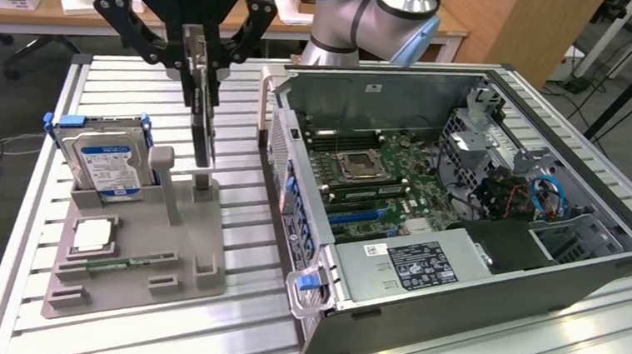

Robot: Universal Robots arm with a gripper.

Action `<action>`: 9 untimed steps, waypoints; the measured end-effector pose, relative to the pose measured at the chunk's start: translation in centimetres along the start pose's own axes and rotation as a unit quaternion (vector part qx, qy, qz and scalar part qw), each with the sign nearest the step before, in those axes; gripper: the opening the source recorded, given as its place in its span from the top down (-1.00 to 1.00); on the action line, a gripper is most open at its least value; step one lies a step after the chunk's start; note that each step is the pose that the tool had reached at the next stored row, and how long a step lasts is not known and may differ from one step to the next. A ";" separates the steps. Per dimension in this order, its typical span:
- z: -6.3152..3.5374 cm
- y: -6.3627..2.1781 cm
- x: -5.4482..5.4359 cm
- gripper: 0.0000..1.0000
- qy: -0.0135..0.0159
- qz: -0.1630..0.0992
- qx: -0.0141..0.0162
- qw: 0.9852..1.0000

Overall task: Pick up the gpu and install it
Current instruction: 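Pick up the gpu and move the gpu toward the slot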

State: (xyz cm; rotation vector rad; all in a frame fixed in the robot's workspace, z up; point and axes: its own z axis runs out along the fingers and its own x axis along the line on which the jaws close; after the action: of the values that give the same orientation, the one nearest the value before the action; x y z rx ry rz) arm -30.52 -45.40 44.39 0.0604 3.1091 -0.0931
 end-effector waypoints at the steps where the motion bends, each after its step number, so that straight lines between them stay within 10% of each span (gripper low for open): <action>1: 0.00 0.00 -0.1 0.47 0.000 0.000 0.000 1.000; 9: 0.02 0.03 -0.8 0.47 0.000 0.000 0.000 1.000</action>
State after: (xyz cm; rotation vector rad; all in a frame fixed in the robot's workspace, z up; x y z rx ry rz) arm -29.73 -45.40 44.40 0.0604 3.1092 -0.0932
